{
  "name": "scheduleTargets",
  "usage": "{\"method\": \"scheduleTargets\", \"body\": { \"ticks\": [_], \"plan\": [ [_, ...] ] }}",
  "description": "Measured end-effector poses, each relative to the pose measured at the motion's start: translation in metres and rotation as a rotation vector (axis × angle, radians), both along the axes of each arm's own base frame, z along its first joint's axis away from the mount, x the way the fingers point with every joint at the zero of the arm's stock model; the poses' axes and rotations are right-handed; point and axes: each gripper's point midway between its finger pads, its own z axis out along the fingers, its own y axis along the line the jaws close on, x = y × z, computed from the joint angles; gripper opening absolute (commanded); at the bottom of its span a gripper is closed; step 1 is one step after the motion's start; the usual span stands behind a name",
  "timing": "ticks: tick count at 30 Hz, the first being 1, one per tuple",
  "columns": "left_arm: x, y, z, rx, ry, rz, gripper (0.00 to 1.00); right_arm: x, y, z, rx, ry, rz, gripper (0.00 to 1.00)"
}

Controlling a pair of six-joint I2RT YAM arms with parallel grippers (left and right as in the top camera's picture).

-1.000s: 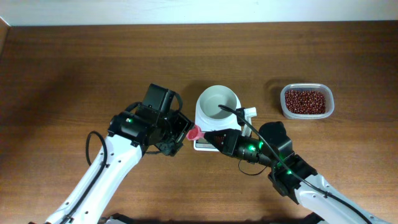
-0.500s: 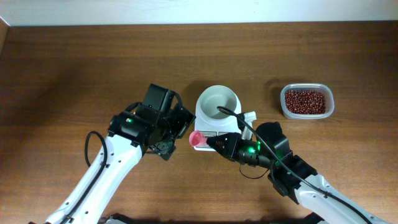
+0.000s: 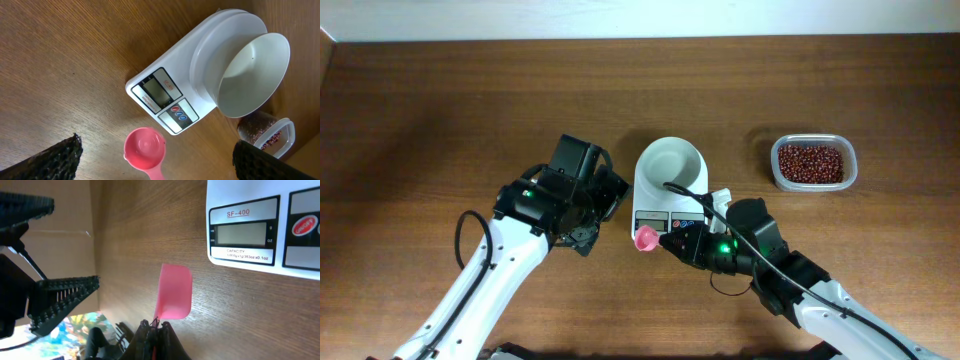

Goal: Scoop and weigh 50g on scale
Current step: 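Grasp the scoop handle with the right gripper, release the left gripper, then lift the scoop with the right gripper toward the bean tub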

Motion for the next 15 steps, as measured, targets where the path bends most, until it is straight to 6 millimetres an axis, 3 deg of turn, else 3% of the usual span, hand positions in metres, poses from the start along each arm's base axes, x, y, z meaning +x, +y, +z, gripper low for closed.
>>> {"method": "scheduleTargets", "body": {
  "ticks": [10,15],
  "plan": [
    [0.0,0.0,0.0,0.0,0.0,0.0,0.99,-0.005,-0.003,0.007,-0.059,-0.174,0.114,0.04],
    [0.0,0.0,0.0,0.0,-0.001,0.0,0.99,0.007,-0.042,0.022,-0.082,-0.226,0.035,0.04]
  ]
}}
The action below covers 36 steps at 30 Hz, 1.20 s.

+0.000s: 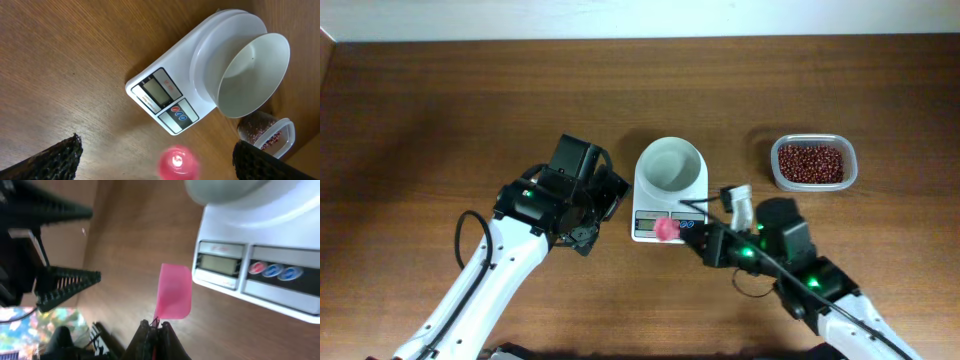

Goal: Scoop and weigh 50g on scale
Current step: 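Lift the scoop with the right gripper toward the bean tub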

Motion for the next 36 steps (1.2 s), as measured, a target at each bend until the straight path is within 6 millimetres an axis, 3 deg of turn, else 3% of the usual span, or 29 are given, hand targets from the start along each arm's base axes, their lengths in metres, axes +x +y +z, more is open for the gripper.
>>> {"method": "scheduleTargets", "body": {
  "ticks": [3,6,12,30,36],
  "plan": [
    [0.0,0.0,0.0,0.002,-0.001,0.001,0.99,0.009,-0.028,0.012,0.024,-0.014,-0.078,0.04],
    [0.0,0.001,0.0,0.005,-0.002,0.002,0.99,0.011,-0.039,0.028,0.08,-0.043,-0.086,0.04],
    [0.0,0.001,0.0,0.005,-0.002,0.002,0.99,0.007,-0.04,0.042,0.089,-0.143,-0.017,0.04],
    [0.0,0.001,0.0,0.005,-0.002,0.002,0.99,-0.008,-0.033,0.185,0.179,-0.945,0.116,0.04],
    [0.001,0.001,0.0,0.005,-0.003,0.003,0.99,0.006,-0.052,0.247,0.233,-1.22,-0.072,0.04]
  ]
}}
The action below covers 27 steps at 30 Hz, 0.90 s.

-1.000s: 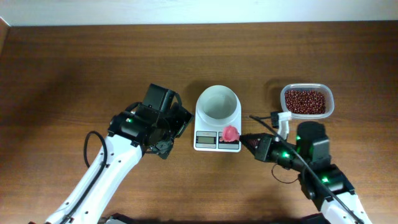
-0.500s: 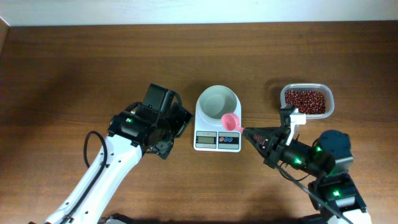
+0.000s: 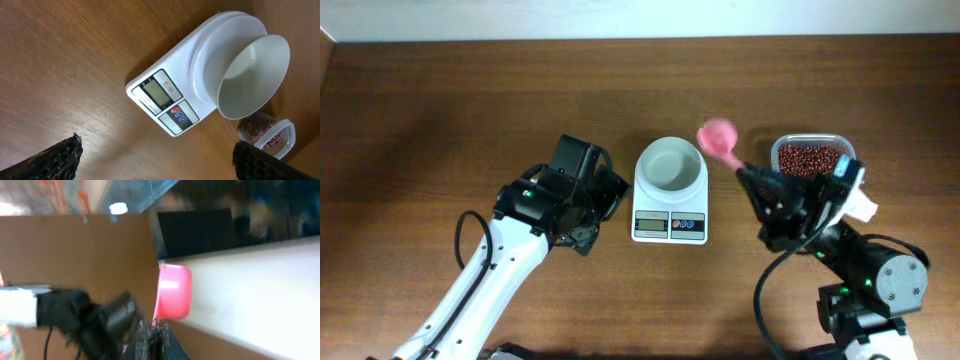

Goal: Scoop and weigh 50g on scale
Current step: 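Lift the scoop with the right gripper toward the bean tub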

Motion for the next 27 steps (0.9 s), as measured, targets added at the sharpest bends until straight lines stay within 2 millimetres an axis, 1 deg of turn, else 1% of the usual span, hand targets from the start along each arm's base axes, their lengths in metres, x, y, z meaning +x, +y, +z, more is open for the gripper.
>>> {"method": "scheduleTargets", "body": {
  "ticks": [1,3,6,8,9,10,14,17,20,23,26,27],
  "plan": [
    [0.0,0.0,0.0,0.0,0.0,0.0,0.99,0.0,-0.002,0.008,0.029,-0.026,-0.004,0.04],
    [0.0,0.0,0.0,0.0,0.0,0.0,0.99,-0.002,-0.006,0.03,0.111,-0.122,0.008,0.04],
    [0.0,0.0,0.0,0.0,0.0,0.0,0.99,-0.002,-0.008,0.042,0.184,-0.191,0.047,0.04],
    [0.0,0.0,0.0,0.0,0.001,0.0,0.99,0.007,-0.007,0.037,0.205,-0.167,0.063,0.04],
    [0.0,0.0,0.0,0.0,0.001,0.0,0.99,0.016,-0.005,0.03,0.209,-0.128,0.069,0.04],
    [0.0,0.0,0.0,0.0,0.0,0.0,0.99,0.019,-0.004,0.028,0.211,-0.112,0.074,0.04],
    [0.0,0.0,0.0,0.0,0.0,0.0,0.99,0.012,0.004,0.027,0.174,-0.121,0.13,0.04],
    [0.0,0.0,0.0,0.0,0.0,0.0,0.99,0.003,0.014,0.018,0.104,-0.121,0.2,0.04],
    [0.0,0.0,0.0,0.0,0.0,0.0,0.99,0.0,0.016,0.012,0.066,-0.12,0.226,0.04],
    [0.0,0.0,0.0,0.0,0.0,0.0,0.99,0.004,0.018,0.005,0.052,-0.076,0.236,0.04],
    [0.0,0.0,0.0,0.0,0.0,0.0,0.99,0.005,0.019,0.004,0.05,-0.072,0.239,0.04],
    [0.0,0.0,0.0,0.0,0.0,0.0,0.99,0.01,0.02,0.001,0.048,-0.043,0.238,0.04]
  ]
}}
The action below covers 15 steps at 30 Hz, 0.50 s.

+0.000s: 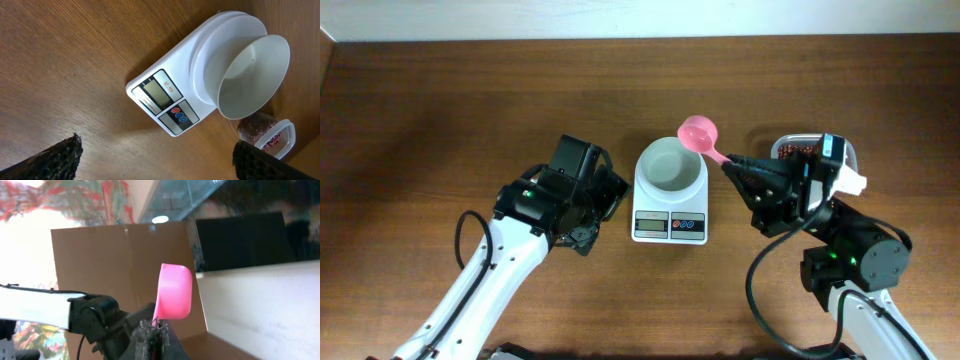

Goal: Scoop and weigh 50g on scale
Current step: 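Lift the scoop with the right gripper toward the bean tub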

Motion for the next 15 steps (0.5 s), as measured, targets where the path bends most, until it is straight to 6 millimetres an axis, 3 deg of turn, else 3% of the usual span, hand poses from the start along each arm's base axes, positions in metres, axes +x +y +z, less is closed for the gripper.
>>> {"method": "scheduleTargets", "body": {
  "ticks": [15],
  "plan": [
    [0.0,0.0,0.0,0.0,0.001,0.0,0.99,0.032,0.0,-0.005,-0.023,0.075,-0.073,0.04]
  ]
}}
